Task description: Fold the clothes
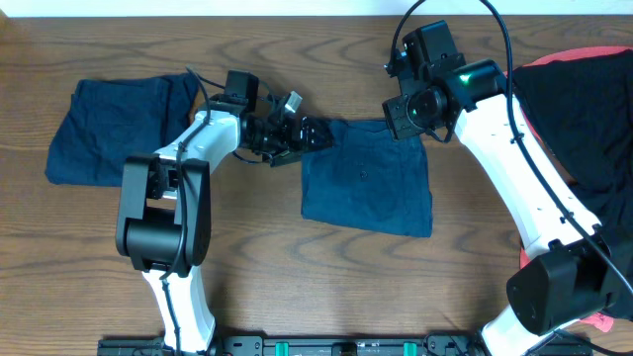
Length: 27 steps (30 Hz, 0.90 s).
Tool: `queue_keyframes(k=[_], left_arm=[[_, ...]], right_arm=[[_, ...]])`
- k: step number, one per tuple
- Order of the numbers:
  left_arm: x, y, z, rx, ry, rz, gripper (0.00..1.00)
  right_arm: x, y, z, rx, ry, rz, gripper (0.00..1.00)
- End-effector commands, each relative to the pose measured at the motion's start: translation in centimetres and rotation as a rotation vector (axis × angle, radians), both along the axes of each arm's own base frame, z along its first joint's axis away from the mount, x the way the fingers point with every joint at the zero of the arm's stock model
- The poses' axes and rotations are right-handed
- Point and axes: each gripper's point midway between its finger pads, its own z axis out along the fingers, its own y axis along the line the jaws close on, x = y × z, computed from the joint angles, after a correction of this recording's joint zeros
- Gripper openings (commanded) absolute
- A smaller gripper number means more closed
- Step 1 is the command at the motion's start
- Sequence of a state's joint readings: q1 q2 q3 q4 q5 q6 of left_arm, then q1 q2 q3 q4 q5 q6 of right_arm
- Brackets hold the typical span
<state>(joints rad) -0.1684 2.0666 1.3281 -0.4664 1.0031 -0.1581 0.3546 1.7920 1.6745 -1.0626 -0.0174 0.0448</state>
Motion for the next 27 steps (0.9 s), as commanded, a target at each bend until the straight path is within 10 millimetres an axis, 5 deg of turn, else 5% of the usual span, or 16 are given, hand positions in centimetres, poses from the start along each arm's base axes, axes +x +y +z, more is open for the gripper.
queue_keyframes(k=[1,8,17,22,24,27], left_arm=[[-0.4,-0.7,0.4,0.024,-0.025,-0.022,0.99],[-1.2,-0.6,-2.4,0.227,-0.025,-0.029,0.98],[-4.1,-3.1,-4.5,0.351,-0.042,-0.122,0.96],[-4.2,-3.2,-5.1,0.412,-0.066,-0.129,0.43],[-3.9,-2.5,-5.5,0.457,-0.077,-0.116,0.10],[-2.7,-0.1,-6.3,0.582,-0.107,-0.070,0.06]], right_arm=[[0.3,-0.5,1.0,-0.001,-0.027,-0.020,0.56],[0.3,-0.5,1.0,-0.002,-0.025,-0.019,0.56],[0.3,-0.6,1.0,-0.002,-0.024,-0.020,0.55],[0.1,-0.6,0.9,-0.006,-0.015,-0.019,0.55],[0.0,-0.7,0.9,-0.007,-0.012,-0.019,0.55],[-0.1,-0.7,0.8,-0.009,-0.006,-0.019,0.55]])
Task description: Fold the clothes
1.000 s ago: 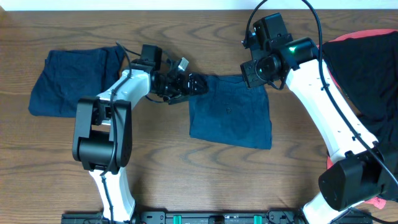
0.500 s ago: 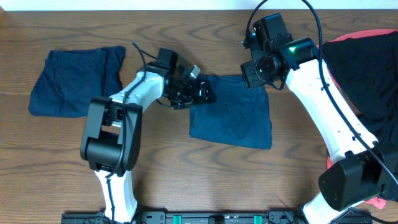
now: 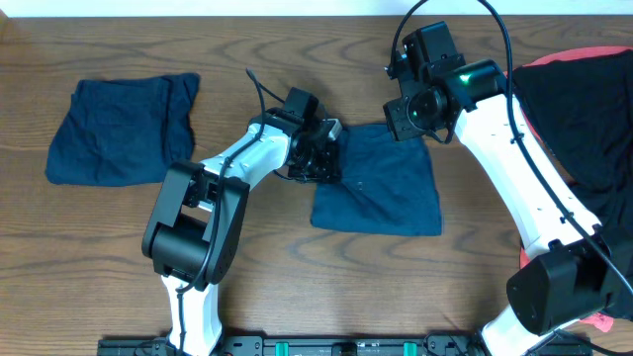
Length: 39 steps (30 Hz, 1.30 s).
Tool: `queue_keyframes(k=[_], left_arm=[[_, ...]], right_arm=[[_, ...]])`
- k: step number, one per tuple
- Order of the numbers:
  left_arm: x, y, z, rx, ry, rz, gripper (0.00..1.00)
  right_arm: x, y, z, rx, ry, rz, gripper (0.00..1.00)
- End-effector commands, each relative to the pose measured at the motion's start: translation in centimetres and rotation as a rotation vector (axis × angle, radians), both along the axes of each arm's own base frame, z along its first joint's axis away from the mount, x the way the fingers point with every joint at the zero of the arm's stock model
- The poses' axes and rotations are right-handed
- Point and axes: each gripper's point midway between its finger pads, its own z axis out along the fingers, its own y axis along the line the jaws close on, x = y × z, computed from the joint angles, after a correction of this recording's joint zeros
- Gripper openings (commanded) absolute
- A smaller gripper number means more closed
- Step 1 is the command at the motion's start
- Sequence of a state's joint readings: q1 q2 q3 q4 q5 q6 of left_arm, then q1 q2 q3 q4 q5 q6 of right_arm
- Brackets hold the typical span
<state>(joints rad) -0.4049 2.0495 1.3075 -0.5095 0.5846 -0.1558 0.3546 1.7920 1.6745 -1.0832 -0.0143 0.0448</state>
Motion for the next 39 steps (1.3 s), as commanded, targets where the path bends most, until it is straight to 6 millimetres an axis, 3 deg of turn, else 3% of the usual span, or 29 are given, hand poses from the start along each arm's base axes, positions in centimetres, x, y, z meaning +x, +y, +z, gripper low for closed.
queue_keyframes(k=[1,5,11,16,20,24,28,35,39], left_arm=[[1.9,4.7,-1.8,0.237,-0.081,0.076,0.06],[3.8,9.6,-0.7,0.432,-0.152,0.116,0.06],[7.0,17.1,7.2,0.663,-0.341,0.171,0.06],[8.5,21.2,14.1,0.669,-0.516,0.208,0.06],[8.9,25.2,17.5,0.711,-0.610,0.225,0.06],[8.9,28.8,19.1,0.771,-0.647,0.228,0.06],[8.8,32.4,19.4,0.826,-0.652,0.230,0.06],[9.6,37.4,21.1,0.869,-0.710,0.362,0.06],[9.5,38.3,20.9,0.812,-0.714,0.379,0.06]], right_arm=[[0.2,-0.5,1.0,0.000,-0.023,-0.018,0.55],[0.1,-0.6,0.9,-0.003,-0.017,-0.018,0.55],[0.2,-0.7,1.0,-0.008,-0.024,-0.022,0.55],[0.3,-0.8,1.0,-0.014,-0.025,-0.025,0.55],[0.3,-0.8,1.0,-0.015,-0.026,-0.025,0.55],[0.3,-0.9,1.0,-0.018,-0.027,-0.026,0.55],[0.5,-1.5,1.0,-0.054,-0.040,-0.041,0.55],[0.5,-1.5,1.0,-0.053,-0.040,-0.041,0.55],[0.5,-1.5,1.0,-0.053,-0.040,-0.041,0.55]])
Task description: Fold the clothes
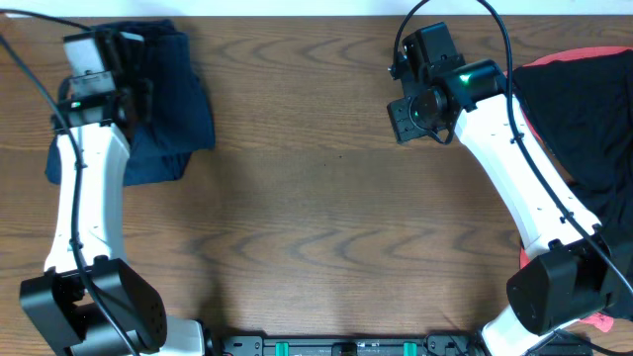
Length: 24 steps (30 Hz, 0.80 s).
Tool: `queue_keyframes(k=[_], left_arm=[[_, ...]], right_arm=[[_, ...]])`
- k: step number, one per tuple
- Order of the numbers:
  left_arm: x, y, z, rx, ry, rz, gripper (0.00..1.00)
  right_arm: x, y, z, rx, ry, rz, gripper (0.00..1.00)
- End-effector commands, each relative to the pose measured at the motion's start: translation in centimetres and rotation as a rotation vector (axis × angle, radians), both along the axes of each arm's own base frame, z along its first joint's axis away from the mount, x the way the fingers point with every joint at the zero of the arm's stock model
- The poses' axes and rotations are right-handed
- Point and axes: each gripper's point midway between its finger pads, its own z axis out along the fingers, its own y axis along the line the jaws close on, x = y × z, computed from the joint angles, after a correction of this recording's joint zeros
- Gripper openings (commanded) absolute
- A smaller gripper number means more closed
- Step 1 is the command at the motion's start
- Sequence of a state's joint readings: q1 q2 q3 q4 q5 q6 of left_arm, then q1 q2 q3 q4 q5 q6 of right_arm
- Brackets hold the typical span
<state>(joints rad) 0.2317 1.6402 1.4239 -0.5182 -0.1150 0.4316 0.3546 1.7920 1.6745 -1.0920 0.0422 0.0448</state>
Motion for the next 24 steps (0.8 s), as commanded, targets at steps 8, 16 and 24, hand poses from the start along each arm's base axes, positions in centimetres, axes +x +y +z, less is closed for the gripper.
queue_keyframes(k=[8,16,24], left_arm=[[0.4,3.3,1.8,-0.016,-0.085,0.024,0.06],[0.4,4.6,2.0,-0.012,-0.105,0.048,0.06],[-0.2,7.0,2.3,-0.015,-0.136,0.115,0.11]], right_arm=[[0.4,-0.5,1.1,-0.001,-0.030,-0.021,0.55],[0.4,-0.5,1.1,-0.001,-0.030,-0.021,0.55],[0.3,-0.6,1.0,-0.001,-0.028,-0.020,0.55]])
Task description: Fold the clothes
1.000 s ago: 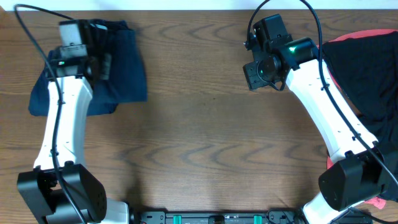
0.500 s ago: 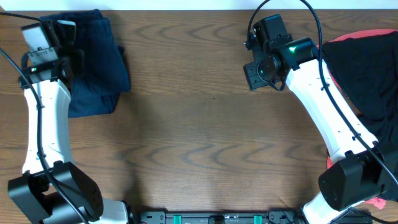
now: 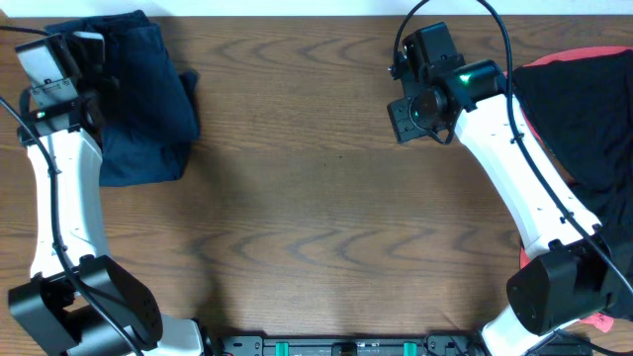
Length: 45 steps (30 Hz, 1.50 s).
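Note:
In the overhead view, the navy folded cloth (image 3: 148,84) is at the far left back of the table, lying over the earlier navy piece (image 3: 138,163), whose edge shows below it. My left gripper (image 3: 94,49) is at the cloth's back left part and looks shut on it, though its fingers are dark against the fabric. My right gripper (image 3: 407,121) hangs over bare wood at the back right, holding nothing; its jaws are too dark to read.
A heap of unfolded black and red clothes (image 3: 584,109) fills the right edge of the table, behind my right arm. The wooden table (image 3: 316,218) shows bare wood across its middle and front.
My left gripper has moved a little further left, and the navy cloth has shifted left with it over the other navy piece. My right arm has not moved.
A folded navy cloth lay in the middle, my left gripper at its left top corner, my right gripper at its right top corner. Then my left gripper sat on its left edge. Later the cloth was at the far left over the other navy piece, where it is now.

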Tool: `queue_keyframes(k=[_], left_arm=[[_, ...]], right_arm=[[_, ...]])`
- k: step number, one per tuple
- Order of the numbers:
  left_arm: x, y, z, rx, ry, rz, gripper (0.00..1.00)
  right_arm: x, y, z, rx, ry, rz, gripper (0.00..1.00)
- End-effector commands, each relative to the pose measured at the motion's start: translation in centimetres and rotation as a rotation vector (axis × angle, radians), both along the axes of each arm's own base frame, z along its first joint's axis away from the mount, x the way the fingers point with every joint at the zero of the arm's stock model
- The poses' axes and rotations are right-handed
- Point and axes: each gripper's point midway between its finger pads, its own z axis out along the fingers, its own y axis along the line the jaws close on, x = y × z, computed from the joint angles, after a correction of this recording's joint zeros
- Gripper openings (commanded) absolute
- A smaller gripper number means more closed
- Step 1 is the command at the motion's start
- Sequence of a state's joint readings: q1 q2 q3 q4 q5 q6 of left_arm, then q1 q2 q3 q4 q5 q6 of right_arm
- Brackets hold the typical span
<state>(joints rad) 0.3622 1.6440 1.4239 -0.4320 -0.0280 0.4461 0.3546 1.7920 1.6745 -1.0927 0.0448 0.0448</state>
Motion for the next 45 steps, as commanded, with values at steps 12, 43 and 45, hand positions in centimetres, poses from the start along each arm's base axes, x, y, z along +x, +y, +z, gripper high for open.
queue_keyframes(k=[12,43,45], left_arm=[[-1.8,6.6,-0.5,-0.067,-0.055,0.222,0.98],[2.2,-26.7,-2.2,-0.444,0.058,-0.401,0.98],[0.8,-27.0,-2.8,-0.448,0.117,-0.398,0.98]], right_arm=[[0.2,-0.5,1.0,-0.001,-0.023,-0.019,0.55],[7.0,-3.3,4.3,0.224,-0.246,-0.295,0.91],[6.6,-4.5,3.9,0.206,-0.222,-0.320,0.95]])
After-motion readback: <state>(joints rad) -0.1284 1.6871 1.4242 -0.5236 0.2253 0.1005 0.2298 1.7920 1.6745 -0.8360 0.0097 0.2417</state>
